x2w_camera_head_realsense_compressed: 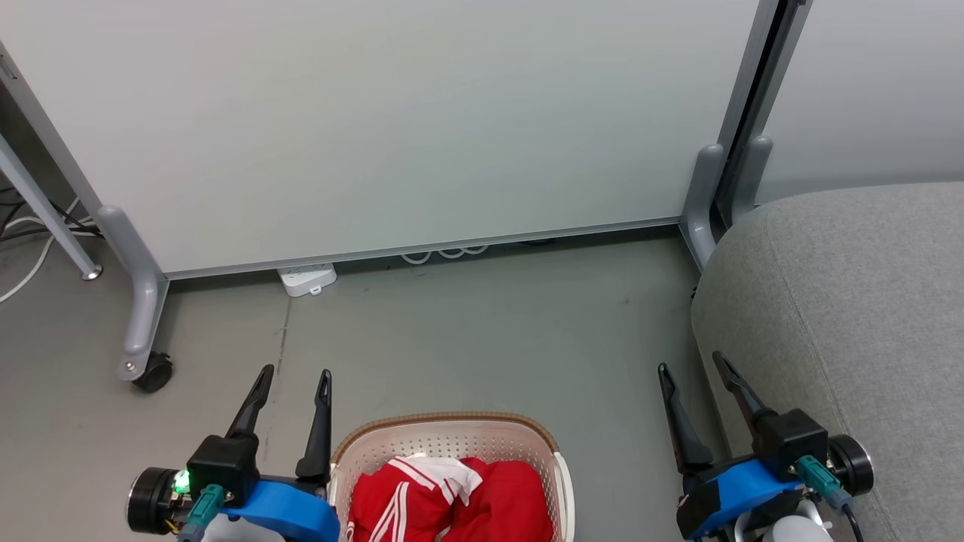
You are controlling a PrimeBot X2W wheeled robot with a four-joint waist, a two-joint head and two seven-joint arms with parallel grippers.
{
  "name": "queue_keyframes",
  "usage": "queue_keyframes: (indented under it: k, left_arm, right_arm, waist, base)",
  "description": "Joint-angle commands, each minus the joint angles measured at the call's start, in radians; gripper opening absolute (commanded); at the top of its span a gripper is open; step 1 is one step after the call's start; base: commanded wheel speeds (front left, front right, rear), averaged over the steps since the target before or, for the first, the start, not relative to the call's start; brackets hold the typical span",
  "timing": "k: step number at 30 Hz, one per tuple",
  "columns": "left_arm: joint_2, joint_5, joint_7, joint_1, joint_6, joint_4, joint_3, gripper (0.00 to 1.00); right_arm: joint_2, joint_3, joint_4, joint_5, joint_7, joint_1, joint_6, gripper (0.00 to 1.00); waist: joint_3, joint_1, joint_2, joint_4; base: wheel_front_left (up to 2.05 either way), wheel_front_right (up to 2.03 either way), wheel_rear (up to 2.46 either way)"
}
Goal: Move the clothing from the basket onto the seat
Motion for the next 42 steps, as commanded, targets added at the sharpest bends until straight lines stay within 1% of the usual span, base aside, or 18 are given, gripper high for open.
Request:
queue_keyframes:
  k: [1, 7, 13, 19, 27, 33, 42]
  left_arm:
    - [0.004, -0.002, -0.004, -0.018, -0.001, 0.008, -0.007, 1.00]
    - [0.004, 0.015, -0.004, -0.059, -0.022, 0.055, -0.036, 1.00]
    - [0.014, 0.029, -0.004, -0.138, -0.041, 0.122, -0.060, 1.00]
    - [0.040, 0.045, -0.004, -0.258, -0.062, 0.235, -0.121, 1.00]
    - [0.085, 0.046, -0.004, -0.410, -0.069, 0.386, -0.217, 1.00]
    - [0.118, 0.012, -0.004, -0.511, -0.070, 0.484, -0.308, 1.00]
    - [0.158, -0.038, -0.004, -0.622, -0.068, 0.638, -0.410, 1.00]
  right_arm:
    - [-0.003, -0.002, 0.001, 0.000, -0.006, -0.016, 0.000, 1.00]
    - [-0.002, -0.005, -0.007, -0.012, -0.006, -0.032, 0.000, 1.00]
    - [-0.002, 0.006, -0.023, -0.019, -0.005, -0.074, 0.000, 1.00]
    - [-0.002, 0.019, -0.043, -0.026, -0.004, -0.145, 0.000, 1.00]
    - [-0.002, 0.051, -0.070, -0.030, -0.004, -0.252, 0.000, 1.00]
    - [-0.002, 0.071, -0.094, -0.031, -0.003, -0.326, 0.000, 1.00]
    - [-0.002, 0.086, -0.127, -0.034, -0.004, -0.399, 0.000, 1.00]
  waist:
    - [0.004, 0.0000, 0.0000, -0.004]
    - [0.032, 0.0000, 0.0000, -0.027]
    - [0.106, 0.0000, 0.0000, -0.062]
    - [0.213, 0.0000, 0.0000, -0.106]
    - [0.381, 0.0000, 0.0000, -0.161]
    - [0.494, 0.0000, 0.0000, -0.192]
    - [0.630, 0.0000, 0.0000, -0.218]
  base:
    - [0.00, 0.00, 0.00]
    - [0.00, 0.00, 0.00]
    - [0.00, 0.00, 0.00]
    - [0.00, 0.00, 0.00]
    - [0.00, 0.00, 0.00]
    - [0.00, 0.00, 0.00]
    - [0.00, 0.00, 0.00]
